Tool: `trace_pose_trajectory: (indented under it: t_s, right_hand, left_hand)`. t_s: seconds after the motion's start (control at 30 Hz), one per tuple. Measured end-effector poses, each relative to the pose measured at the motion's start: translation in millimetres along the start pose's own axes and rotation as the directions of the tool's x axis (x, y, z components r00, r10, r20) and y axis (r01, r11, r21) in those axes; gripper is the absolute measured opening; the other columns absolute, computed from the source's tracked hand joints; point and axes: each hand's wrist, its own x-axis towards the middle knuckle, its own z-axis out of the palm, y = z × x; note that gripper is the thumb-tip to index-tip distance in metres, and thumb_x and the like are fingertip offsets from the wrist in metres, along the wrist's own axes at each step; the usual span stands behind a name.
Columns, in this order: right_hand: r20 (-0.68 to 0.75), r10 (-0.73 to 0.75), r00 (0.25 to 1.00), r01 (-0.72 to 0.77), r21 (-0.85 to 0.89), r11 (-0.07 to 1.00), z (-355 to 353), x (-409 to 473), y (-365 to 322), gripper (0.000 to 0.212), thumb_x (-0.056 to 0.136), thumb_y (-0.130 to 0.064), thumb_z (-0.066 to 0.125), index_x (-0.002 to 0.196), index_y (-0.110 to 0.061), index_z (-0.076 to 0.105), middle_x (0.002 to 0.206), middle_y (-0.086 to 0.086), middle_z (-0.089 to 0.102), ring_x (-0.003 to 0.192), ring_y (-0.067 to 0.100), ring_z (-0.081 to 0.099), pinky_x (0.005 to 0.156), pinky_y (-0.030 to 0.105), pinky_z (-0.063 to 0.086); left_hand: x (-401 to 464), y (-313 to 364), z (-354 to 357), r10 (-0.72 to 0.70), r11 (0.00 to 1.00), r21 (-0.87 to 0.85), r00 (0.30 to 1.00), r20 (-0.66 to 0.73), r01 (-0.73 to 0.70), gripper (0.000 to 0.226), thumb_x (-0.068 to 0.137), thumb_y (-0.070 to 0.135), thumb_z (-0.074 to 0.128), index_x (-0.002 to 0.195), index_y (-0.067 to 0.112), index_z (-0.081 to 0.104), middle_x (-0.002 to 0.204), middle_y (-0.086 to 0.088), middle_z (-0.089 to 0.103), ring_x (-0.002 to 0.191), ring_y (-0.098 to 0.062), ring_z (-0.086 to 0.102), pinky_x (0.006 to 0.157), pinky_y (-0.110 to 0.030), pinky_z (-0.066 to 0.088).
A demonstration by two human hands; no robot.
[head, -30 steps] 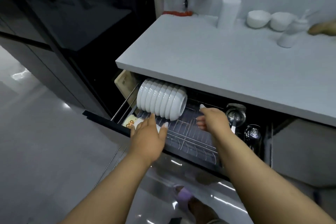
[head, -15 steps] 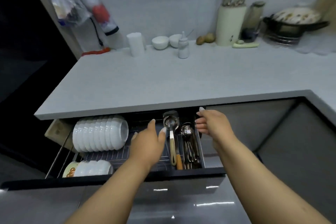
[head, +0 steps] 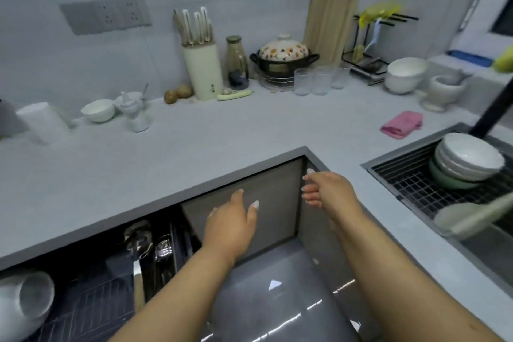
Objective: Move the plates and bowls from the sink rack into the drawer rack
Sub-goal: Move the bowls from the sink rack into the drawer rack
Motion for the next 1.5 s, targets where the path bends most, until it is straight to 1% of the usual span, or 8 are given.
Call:
trace_pose_trajectory:
  t_s: [0.27, 0.5, 0.6, 0.8, 0.9, 1.17, 1.33, 1.5]
  right_hand:
    - [-0.257, 0.005, 0.966, 0.009, 0.055, 0.998, -149, 39, -20, 0.014, 0.091, -0.019, 0.059, 0.085, -0.006, 0.061, 0.074, 0.009, 0.060, 0.064, 0.020, 0.057, 0.063, 0.029, 0.049]
    - [-0.466, 0.057, 0.883, -0.031, 0.065, 0.997, -225, 51, -1, 0.018, 0.092, -0.024, 0.059, 0.093, -0.007, 0.064, 0.081, 0.009, 0.065, 0.072, 0.020, 0.059, 0.071, 0.036, 0.053]
    - [-0.541, 0.019, 0.841, -0.045, -0.034, 0.998, -246, 61, 7, 0.022, 0.092, -0.026, 0.057, 0.089, -0.006, 0.064, 0.079, 0.010, 0.064, 0.071, 0.023, 0.056, 0.073, 0.043, 0.053]
    - [-0.682, -0.154, 0.715, -0.076, -0.295, 0.953, -281, 89, 7, 0.019, 0.092, -0.029, 0.058, 0.082, -0.013, 0.063, 0.075, -0.001, 0.063, 0.074, 0.019, 0.059, 0.070, 0.032, 0.045]
    - [-0.698, -0.216, 0.682, -0.172, -0.441, 0.881, -293, 113, 3, 0.017, 0.092, -0.031, 0.057, 0.093, -0.015, 0.063, 0.086, -0.002, 0.064, 0.081, 0.017, 0.059, 0.067, 0.028, 0.042]
    - [-0.548, -0.378, 0.746, -0.296, -0.782, 0.549, -314, 179, 8, 0.044, 0.092, -0.027, 0.058, 0.132, -0.010, 0.051, 0.131, 0.008, 0.054, 0.125, 0.026, 0.044, 0.103, 0.036, 0.036]
    - [-0.458, -0.315, 0.831, -0.339, -0.867, 0.366, -326, 207, 8, 0.027, 0.093, -0.028, 0.056, 0.113, -0.012, 0.062, 0.110, 0.008, 0.063, 0.106, 0.026, 0.053, 0.087, 0.035, 0.041]
    - [-0.465, -0.201, 0.862, -0.382, -0.857, 0.346, -332, 227, 4, 0.015, 0.091, -0.016, 0.054, 0.095, -0.005, 0.063, 0.093, 0.012, 0.062, 0.091, 0.030, 0.056, 0.071, 0.032, 0.041]
  left_hand:
    - [49, 137, 74, 0.206, 0.979, -0.037, 0.971, 0.121, -0.203, 0.053, 0.100, 0.045, 0.031, 0.142, 0.014, 0.034, 0.104, -0.004, 0.067, 0.106, -0.026, 0.059, 0.099, -0.044, 0.041]
    - [72, 198, 117, 0.317, 0.948, -0.091, 0.919, 0.234, -0.304, 0.055, 0.099, 0.044, 0.034, 0.143, 0.011, 0.037, 0.129, -0.007, 0.058, 0.126, -0.026, 0.047, 0.103, -0.037, 0.039]
    - [90, 214, 132, 0.366, 0.930, -0.066, 0.894, 0.258, -0.362, 0.052, 0.100, 0.041, 0.034, 0.140, 0.009, 0.040, 0.136, -0.008, 0.051, 0.128, -0.024, 0.042, 0.102, -0.032, 0.034]
    - [145, 236, 178, 0.495, 0.864, -0.071, 0.814, 0.305, -0.499, 0.046, 0.099, 0.037, 0.040, 0.136, 0.010, 0.041, 0.137, -0.007, 0.045, 0.131, -0.025, 0.037, 0.105, -0.029, 0.030]
    - [169, 244, 194, 0.520, 0.837, -0.044, 0.768, 0.373, -0.545, 0.063, 0.100, 0.044, 0.034, 0.151, 0.010, 0.019, 0.159, -0.011, 0.015, 0.147, -0.024, 0.010, 0.119, -0.032, 0.010]
    - [207, 242, 233, 0.648, 0.686, 0.078, 0.656, 0.388, -0.724, 0.075, 0.095, 0.057, 0.009, 0.153, 0.011, 0.002, 0.161, -0.010, -0.004, 0.148, -0.021, -0.008, 0.117, -0.032, -0.011]
    - [211, 238, 238, 0.680, 0.660, 0.080, 0.639, 0.358, -0.747, 0.076, 0.092, 0.058, 0.005, 0.153, 0.013, 0.000, 0.161, -0.007, -0.005, 0.147, -0.018, -0.011, 0.118, -0.034, -0.011]
    - [212, 239, 237, 0.678, 0.660, 0.077, 0.636, 0.369, -0.748, 0.076, 0.092, 0.058, 0.002, 0.153, 0.014, -0.004, 0.160, -0.006, -0.010, 0.146, -0.017, -0.017, 0.119, -0.035, -0.012]
